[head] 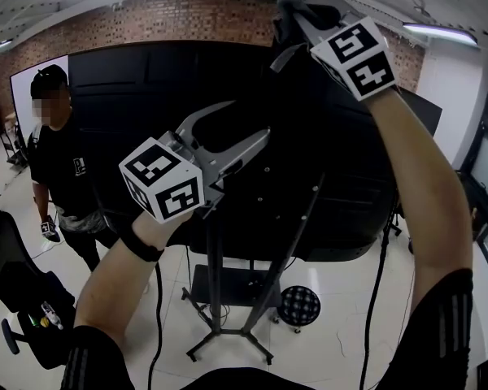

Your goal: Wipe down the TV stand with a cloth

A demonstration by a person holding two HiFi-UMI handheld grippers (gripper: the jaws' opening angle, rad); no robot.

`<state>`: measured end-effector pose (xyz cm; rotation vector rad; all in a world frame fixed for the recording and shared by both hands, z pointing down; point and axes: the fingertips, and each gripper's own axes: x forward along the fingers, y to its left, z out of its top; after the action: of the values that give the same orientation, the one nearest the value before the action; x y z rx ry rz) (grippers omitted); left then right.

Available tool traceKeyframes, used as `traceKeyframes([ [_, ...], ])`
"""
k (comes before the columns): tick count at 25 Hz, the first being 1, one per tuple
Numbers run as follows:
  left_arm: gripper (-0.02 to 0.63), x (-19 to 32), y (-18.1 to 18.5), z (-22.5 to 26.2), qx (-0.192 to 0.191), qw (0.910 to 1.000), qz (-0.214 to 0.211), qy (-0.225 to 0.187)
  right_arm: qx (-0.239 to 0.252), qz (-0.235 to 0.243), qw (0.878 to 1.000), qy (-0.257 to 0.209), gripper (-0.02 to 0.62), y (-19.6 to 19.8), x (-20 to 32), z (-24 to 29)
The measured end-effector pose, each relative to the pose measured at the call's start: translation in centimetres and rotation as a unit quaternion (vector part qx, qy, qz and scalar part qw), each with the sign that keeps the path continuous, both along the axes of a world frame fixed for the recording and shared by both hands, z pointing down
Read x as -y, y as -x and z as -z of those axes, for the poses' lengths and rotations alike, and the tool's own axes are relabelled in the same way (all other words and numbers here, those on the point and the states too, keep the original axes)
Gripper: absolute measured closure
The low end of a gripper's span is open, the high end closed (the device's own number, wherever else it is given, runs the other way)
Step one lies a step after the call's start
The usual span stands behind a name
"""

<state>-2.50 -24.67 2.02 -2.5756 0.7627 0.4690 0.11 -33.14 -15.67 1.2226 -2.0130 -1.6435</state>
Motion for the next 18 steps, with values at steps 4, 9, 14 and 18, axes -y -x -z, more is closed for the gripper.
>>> traceKeyframes([
  [4, 0.313, 0.0, -0.7, -1.8, 0.005, 1.0, -0.005, 0.002, -0.054, -0.033, 0.997, -0.04, 0.58, 0.5, 0.4, -2.1],
  [9, 0.314, 0.1, -1.2, -4.4, 0.004, 0.9997, -0.008, 0.023, -0.07, -0.044, 0.996, -0.028, 0.58, 0.0, 1.0, -4.6],
  [14, 0.314, -0.1, -1.2, -6.2, 0.0, 0.9992, -0.01, 0.039, -0.098, -0.046, 0.994, -0.027, 0.58, 0.2, 1.1, -8.2],
  [18, 0.314, -0.5, -1.3, -7.2, 0.001, 0.999, -0.009, 0.045, -0.116, -0.051, 0.992, -0.012, 0.58, 0.1, 0.9, -10.8],
])
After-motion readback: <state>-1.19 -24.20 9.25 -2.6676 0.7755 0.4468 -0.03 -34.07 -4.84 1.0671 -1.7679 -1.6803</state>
